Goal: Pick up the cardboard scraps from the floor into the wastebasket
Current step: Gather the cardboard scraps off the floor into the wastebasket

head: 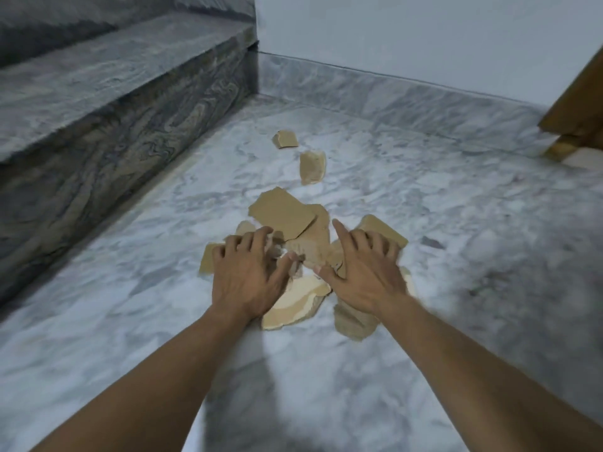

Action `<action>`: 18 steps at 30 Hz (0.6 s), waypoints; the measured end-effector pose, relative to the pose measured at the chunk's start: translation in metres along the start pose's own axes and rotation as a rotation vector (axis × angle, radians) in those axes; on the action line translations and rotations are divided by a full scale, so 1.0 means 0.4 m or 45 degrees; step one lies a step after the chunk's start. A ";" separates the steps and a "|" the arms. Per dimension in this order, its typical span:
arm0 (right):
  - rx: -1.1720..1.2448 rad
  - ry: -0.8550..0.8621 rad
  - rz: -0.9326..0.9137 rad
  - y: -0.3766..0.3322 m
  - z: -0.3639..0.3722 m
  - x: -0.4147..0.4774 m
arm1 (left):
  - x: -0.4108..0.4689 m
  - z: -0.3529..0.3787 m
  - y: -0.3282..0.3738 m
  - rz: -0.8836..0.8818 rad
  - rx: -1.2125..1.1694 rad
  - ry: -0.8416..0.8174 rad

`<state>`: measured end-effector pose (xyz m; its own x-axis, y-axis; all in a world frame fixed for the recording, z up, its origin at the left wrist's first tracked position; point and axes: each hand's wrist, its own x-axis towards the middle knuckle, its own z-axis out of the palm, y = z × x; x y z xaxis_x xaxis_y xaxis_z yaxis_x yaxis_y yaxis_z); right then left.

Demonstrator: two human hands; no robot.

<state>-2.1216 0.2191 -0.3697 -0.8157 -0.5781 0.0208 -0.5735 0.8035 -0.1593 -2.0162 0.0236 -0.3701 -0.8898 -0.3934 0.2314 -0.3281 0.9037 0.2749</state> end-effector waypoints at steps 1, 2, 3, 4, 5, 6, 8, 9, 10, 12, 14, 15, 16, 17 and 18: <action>-0.003 -0.005 0.013 0.006 -0.004 -0.015 | -0.012 -0.001 0.005 0.000 0.003 0.019; -0.010 -0.017 0.022 0.014 -0.005 -0.018 | -0.018 -0.002 0.007 -0.004 0.012 0.017; -0.015 -0.030 0.030 0.025 -0.007 -0.016 | -0.020 -0.003 0.009 -0.021 0.015 -0.030; -0.007 -0.052 0.041 0.038 -0.008 -0.007 | -0.014 -0.004 0.009 -0.047 0.005 -0.119; 0.006 -0.093 0.063 0.053 -0.007 0.009 | -0.002 -0.002 0.008 -0.068 0.004 -0.230; 0.017 -0.148 0.095 0.069 -0.008 0.025 | 0.012 0.005 0.009 -0.064 0.037 -0.323; 0.010 -0.213 0.158 0.089 -0.014 0.057 | 0.034 0.016 0.017 -0.040 0.127 -0.385; -0.022 -0.200 0.176 0.091 -0.019 0.064 | 0.039 0.015 0.025 -0.051 0.135 -0.340; -0.066 -0.152 0.182 0.088 -0.022 0.063 | 0.041 0.013 0.033 -0.074 0.123 -0.252; -0.119 -0.023 0.181 0.078 -0.025 0.048 | 0.047 0.000 0.044 -0.121 0.050 -0.159; -0.043 -0.014 0.205 0.080 -0.041 0.035 | 0.057 -0.026 0.047 -0.150 0.019 -0.333; 0.036 -0.094 0.230 0.089 -0.055 0.031 | 0.055 -0.036 0.045 -0.160 0.042 -0.483; 0.113 -0.216 0.254 0.104 -0.071 0.025 | 0.044 -0.046 0.042 -0.159 0.093 -0.624; 0.170 -0.359 0.266 0.124 -0.090 0.015 | 0.023 -0.050 0.040 -0.141 0.172 -0.725; 0.186 -0.500 0.265 0.145 -0.105 -0.006 | -0.005 -0.050 0.042 -0.109 0.261 -0.764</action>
<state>-2.1561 0.2730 -0.3375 -0.8057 -0.4393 -0.3973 -0.3611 0.8960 -0.2584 -2.0137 0.0360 -0.3474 -0.8611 -0.3565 -0.3626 -0.4069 0.9107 0.0711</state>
